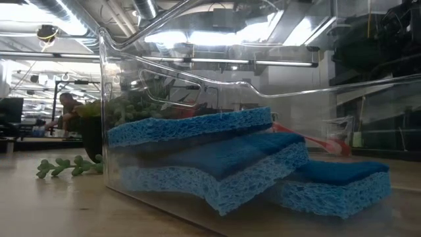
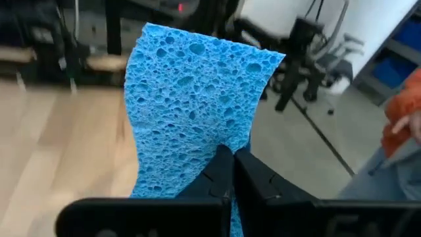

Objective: Pick & Place Kitchen Sink Supplies
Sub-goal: Put the blue sponge into the bottom transparent bin, then put the yellow dish brush into the top right transparent bin

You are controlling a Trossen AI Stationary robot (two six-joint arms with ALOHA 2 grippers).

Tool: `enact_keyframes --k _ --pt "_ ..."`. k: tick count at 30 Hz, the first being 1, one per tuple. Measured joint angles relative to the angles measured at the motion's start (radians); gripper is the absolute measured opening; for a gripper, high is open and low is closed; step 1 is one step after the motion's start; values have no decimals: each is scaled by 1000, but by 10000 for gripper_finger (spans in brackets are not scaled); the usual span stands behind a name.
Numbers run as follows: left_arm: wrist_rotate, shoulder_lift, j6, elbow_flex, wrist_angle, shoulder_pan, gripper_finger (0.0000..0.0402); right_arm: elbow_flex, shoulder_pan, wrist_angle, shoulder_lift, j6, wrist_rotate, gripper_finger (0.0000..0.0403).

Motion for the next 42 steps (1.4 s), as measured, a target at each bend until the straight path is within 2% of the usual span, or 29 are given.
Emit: enact_keyframes --k 5,17,23,30,42 --pt "53 40 66 1 123 63 2 0 0 0 0 1 0 149" --pt "251 295 -36 1 121 161 2 0 0 0 0 2 0 149" --pt "235 375 -87 1 116 174 2 0 0 0 0 3 0 149" --pt "229 401 -139 1 119 202 13 0 0 0 0 3 0 149" --pt "212 389 -121 2 115 215 77 0 0 0 0 0 0 149"
